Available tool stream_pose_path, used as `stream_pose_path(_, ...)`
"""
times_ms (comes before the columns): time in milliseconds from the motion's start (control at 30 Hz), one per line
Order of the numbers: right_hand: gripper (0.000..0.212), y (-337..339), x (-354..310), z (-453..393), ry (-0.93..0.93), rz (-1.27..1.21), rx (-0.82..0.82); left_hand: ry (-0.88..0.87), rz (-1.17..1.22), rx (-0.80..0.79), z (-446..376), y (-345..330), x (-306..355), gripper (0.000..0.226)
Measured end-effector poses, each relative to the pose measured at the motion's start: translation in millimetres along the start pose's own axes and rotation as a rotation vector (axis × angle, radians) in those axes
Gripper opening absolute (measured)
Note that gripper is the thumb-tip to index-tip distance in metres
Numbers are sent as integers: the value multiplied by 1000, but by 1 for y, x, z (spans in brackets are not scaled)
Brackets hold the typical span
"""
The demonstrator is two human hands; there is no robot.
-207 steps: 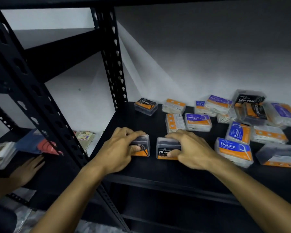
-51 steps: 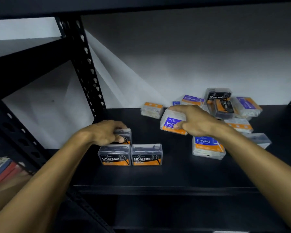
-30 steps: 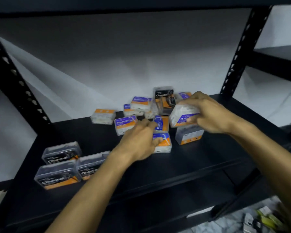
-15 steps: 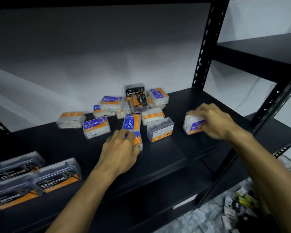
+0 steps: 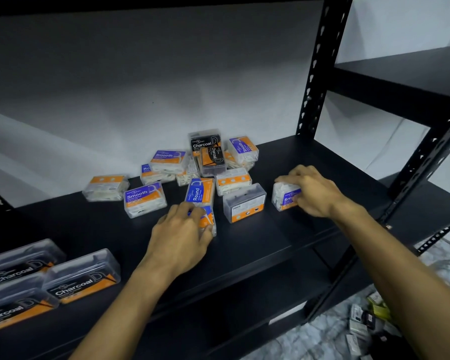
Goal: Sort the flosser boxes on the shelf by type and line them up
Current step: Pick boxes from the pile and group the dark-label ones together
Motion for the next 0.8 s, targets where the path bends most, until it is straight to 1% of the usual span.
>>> stream_pose_path(233,60,-4,-12,-5,15,0,-32,-2,16,8,-1,2,0,49)
stream_pose_path(400,59,-5,-18,-4,21,19,-35,-19,77,41,-9,12,6,51)
stream_pose_path(500,60,-6,-20,-2,22,28,-33,-62,70,58,-20,13,17,58)
stream_pose_path(600,62,-6,-21,-1,26,39,-30,-99,53,36,-32,11,28,65)
stream_pose_path(800,73,-7,-18,1,35,28,-32,-120,33,-3,-41,9,36,74)
Point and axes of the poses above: each hand's wrist, its own z-axis away from the middle knuckle, its own y-axis out of the back of the hand, x = y × z, the point moved 5 cm from there along -z, towards the middle knuckle, and after that the axes turned 3 degrees about -x, right-handed, at the moved point
